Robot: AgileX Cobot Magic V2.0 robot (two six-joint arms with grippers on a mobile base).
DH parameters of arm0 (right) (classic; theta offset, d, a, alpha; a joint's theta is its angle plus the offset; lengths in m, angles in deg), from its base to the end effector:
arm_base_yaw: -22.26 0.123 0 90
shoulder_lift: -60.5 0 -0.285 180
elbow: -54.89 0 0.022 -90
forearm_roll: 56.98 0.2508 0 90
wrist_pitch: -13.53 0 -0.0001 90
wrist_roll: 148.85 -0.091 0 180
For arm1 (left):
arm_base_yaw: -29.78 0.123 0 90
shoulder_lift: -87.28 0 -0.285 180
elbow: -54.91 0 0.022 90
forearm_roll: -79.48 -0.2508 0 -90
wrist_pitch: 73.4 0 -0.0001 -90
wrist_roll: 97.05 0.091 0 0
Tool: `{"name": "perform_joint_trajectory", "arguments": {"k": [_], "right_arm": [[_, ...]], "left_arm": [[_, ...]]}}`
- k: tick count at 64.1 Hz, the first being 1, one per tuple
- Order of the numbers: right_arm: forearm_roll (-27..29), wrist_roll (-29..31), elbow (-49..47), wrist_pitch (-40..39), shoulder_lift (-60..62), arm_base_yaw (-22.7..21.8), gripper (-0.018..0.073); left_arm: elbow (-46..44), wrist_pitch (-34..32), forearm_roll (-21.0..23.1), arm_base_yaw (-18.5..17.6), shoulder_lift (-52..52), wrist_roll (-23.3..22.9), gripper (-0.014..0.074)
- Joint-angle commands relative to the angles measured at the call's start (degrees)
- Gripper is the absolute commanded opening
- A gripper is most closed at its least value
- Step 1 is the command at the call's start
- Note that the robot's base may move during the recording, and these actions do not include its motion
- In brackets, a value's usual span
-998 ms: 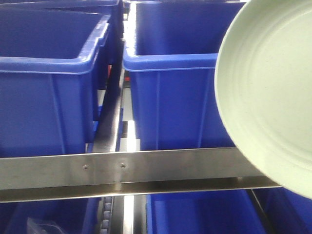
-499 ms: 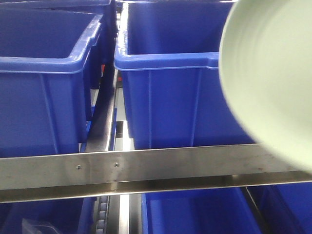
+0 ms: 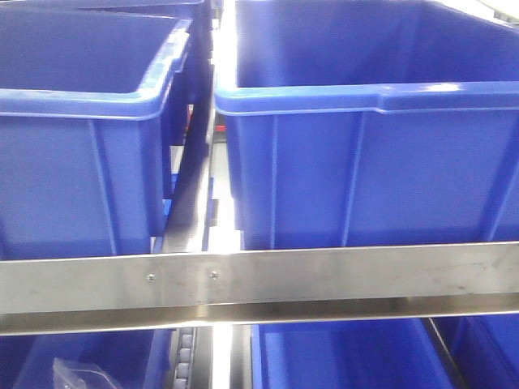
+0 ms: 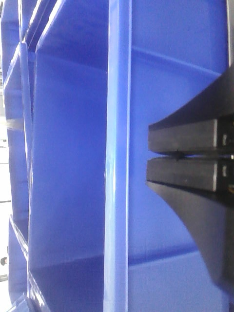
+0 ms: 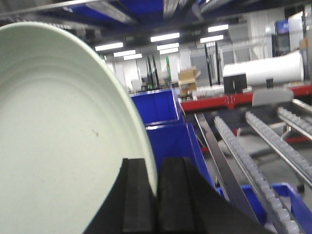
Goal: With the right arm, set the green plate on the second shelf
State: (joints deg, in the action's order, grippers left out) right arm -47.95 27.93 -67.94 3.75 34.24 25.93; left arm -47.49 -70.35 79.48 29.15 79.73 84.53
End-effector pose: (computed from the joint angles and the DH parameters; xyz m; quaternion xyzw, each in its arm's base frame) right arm 0.0784 0.0026 0.3250 0.0549 0.5977 0.1019 0.7933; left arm 0.0565 -0.0006 0.2063 0.0134 0.6958 0.0060 0.7181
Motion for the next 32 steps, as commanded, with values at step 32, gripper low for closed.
{"name": "perform_joint_trajectory", "arguments": {"k": [32], "right_arm": [[0.2,-3.4,-36.7,0.5,-55.2,1.7,0.0064]], "left_arm": [[2.3,-4.7,0.0,-0.3,0.8,-0.1,0.0130]]}}
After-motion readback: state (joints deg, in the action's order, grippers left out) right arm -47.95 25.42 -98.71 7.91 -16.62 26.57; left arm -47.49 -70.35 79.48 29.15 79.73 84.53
